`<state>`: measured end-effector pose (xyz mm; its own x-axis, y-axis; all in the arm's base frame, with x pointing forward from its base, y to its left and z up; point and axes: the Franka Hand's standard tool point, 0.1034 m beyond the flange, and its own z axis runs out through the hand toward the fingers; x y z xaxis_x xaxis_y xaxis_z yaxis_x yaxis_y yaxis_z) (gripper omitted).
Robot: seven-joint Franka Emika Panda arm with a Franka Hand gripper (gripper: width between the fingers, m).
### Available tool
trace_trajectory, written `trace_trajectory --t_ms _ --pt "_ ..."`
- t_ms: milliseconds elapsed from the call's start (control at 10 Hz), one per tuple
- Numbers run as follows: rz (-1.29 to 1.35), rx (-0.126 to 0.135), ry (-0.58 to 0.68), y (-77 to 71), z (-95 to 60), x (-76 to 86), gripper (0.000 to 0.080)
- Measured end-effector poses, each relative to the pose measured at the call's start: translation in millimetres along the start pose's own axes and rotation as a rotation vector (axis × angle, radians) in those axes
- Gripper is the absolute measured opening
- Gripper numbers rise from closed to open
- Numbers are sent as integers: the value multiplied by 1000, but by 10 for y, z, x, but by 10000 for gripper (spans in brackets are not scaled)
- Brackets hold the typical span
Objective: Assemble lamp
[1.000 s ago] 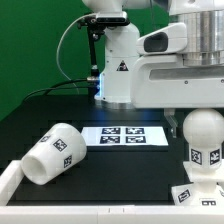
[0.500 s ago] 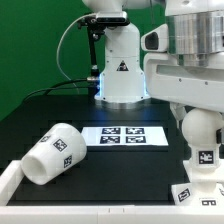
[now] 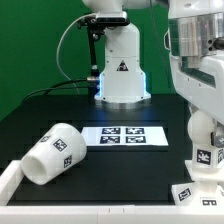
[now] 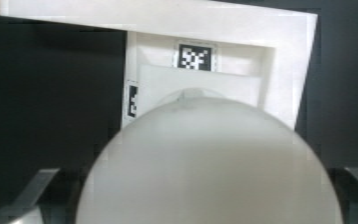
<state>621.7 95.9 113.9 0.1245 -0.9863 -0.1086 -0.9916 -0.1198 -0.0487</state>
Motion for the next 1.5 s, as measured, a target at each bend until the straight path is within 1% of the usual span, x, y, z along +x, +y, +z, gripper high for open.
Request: trace_trajectory --t_ms 100,200,300,400,500,800,900,1000,1100,1200,1300,1500 --pt "-97 0 1 0 -1 9 654" --pt "-271 -1 2 0 -1 12 686" --pt "-448 -5 -3 2 1 -24 695" --pt "-562 -20 -14 9 -15 -77 695" --pt "-632 -15 -14 0 -35 -100 698" --pt "-827 -14 -14 3 -22 -69 698" --pt "-958 -22 -4 4 -27 -56 698" --pt "-1173 -42 23 -1 -33 -26 698" --pt "-1339 -50 40 -16 -33 -8 698" --pt "-1451 -49 52 -29 -37 -1 698" --pt "-1499 -43 61 -45 -47 5 698" --pt "-1498 -43 61 -45 -44 6 690"
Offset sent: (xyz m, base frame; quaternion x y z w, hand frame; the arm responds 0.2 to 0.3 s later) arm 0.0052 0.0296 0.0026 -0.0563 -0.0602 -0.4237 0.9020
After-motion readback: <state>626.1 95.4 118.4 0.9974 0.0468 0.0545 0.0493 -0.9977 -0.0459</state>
